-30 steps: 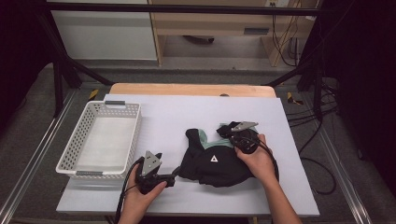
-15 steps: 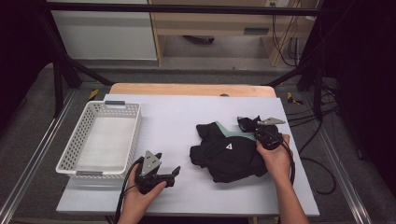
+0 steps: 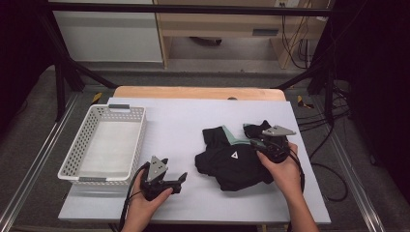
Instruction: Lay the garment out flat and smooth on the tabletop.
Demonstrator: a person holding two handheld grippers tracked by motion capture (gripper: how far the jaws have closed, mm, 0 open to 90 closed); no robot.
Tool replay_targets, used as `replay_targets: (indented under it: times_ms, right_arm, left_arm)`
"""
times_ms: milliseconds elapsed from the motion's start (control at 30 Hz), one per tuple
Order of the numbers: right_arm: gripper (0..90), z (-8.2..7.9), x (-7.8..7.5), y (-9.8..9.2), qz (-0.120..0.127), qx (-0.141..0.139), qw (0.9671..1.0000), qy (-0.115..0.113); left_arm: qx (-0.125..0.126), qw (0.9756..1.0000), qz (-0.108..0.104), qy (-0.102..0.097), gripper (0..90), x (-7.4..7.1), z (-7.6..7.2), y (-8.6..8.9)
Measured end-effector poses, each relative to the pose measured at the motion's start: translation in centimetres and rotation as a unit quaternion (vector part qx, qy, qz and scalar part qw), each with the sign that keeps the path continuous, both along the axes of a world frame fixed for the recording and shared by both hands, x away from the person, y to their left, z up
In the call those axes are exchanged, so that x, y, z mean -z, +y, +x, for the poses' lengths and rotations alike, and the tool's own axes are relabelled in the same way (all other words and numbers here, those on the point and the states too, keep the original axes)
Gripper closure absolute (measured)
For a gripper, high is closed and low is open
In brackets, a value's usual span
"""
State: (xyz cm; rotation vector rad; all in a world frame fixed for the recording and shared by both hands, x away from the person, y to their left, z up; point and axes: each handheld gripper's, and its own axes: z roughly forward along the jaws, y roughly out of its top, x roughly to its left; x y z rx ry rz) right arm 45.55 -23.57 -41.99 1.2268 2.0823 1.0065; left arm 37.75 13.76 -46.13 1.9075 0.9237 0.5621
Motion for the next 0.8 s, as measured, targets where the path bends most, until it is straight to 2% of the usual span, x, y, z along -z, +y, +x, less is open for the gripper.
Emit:
replay_targets:
  times_ms: [133,267,367,467,567,733,800]
  right_arm:
    - [49.9,-2.1,0.0,2.0,-0.008,-0.041,0.9991,-0.011]
    - [48.9,-4.2,-0.3,3.7,-0.01,-0.081,0.9963,-0.027]
    - [46.6,-5.6,-0.4,5.0,0.003,-0.103,0.9943,-0.027]
    - [46.3,-6.7,-0.1,6.2,-0.002,-0.124,0.9922,-0.017]
    - [48.4,-7.3,0.2,7.1,-0.012,-0.14,0.99,-0.011]
    - [48.6,-7.6,0.1,7.9,-0.007,-0.161,0.9869,-0.007]
    - [47.7,-7.8,0.3,8.1,-0.014,-0.169,0.9855,-0.002]
  left_arm:
    - [-0.002,1.0,-0.001,0.0,14.9,0.0,0.1,0.0]
    - [-0.003,1.0,-0.001,-0.001,14.9,-0.1,0.0,0.2]
    - [-0.005,1.0,-0.003,-0.004,15.0,-0.3,-0.1,0.3]
    - [-0.006,1.0,-0.004,-0.004,15.0,-0.3,-0.1,0.4]
    - [-0.002,1.0,-0.003,-0.004,15.0,-0.2,-0.1,0.3]
    - [-0.004,1.0,-0.001,-0.004,15.0,-0.1,0.0,0.0]
    - [-0.006,1.0,0.001,-0.005,15.0,-0.1,0.0,0.0]
